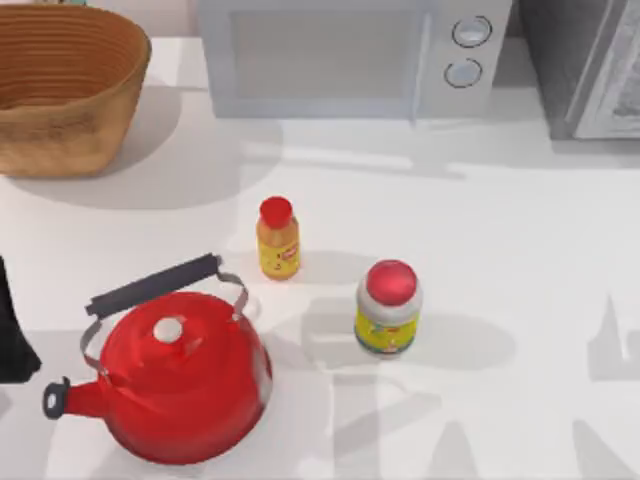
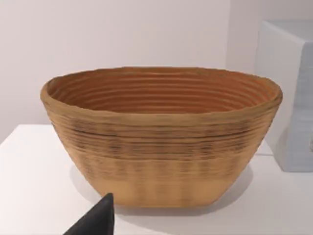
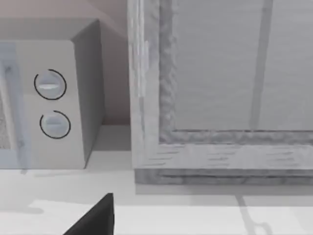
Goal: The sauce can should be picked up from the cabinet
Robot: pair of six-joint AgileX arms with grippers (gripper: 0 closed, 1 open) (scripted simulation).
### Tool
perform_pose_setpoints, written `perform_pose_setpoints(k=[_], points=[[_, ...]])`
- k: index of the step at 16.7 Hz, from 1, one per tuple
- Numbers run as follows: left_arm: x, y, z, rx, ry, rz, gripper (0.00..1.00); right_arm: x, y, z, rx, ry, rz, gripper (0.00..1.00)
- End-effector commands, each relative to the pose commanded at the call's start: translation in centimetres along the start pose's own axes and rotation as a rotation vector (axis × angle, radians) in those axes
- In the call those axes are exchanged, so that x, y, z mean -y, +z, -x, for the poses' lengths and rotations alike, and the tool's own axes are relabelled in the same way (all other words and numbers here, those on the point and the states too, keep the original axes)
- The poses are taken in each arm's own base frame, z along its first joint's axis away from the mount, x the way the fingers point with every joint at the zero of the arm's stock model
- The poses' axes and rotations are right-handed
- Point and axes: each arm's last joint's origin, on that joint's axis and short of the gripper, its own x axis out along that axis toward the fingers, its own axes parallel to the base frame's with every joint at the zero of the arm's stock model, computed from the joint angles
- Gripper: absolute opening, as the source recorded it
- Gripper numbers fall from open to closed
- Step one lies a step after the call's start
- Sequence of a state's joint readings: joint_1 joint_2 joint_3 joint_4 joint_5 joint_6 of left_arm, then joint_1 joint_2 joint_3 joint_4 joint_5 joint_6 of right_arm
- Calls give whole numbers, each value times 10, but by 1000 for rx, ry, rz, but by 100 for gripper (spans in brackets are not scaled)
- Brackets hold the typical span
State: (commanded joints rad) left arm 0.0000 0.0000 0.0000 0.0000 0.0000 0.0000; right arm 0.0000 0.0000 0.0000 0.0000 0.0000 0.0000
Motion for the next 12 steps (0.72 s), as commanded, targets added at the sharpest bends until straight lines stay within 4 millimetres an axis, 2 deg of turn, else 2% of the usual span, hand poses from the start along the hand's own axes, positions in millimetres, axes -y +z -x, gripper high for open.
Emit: perform_pose_setpoints(k=[3,6,9,12], points=[[0,0,0,0,0,0,100,0,3,0,0,-1,0,100],[0,0,0,0,0,0,100,-1,27,0,-2,-5,0,100],[0,0,0,0,0,0,100,-3,74,-3,-6,-6,0,100],[0,0,0,0,0,0,100,-7,135,-15,-12,-2,1,100]])
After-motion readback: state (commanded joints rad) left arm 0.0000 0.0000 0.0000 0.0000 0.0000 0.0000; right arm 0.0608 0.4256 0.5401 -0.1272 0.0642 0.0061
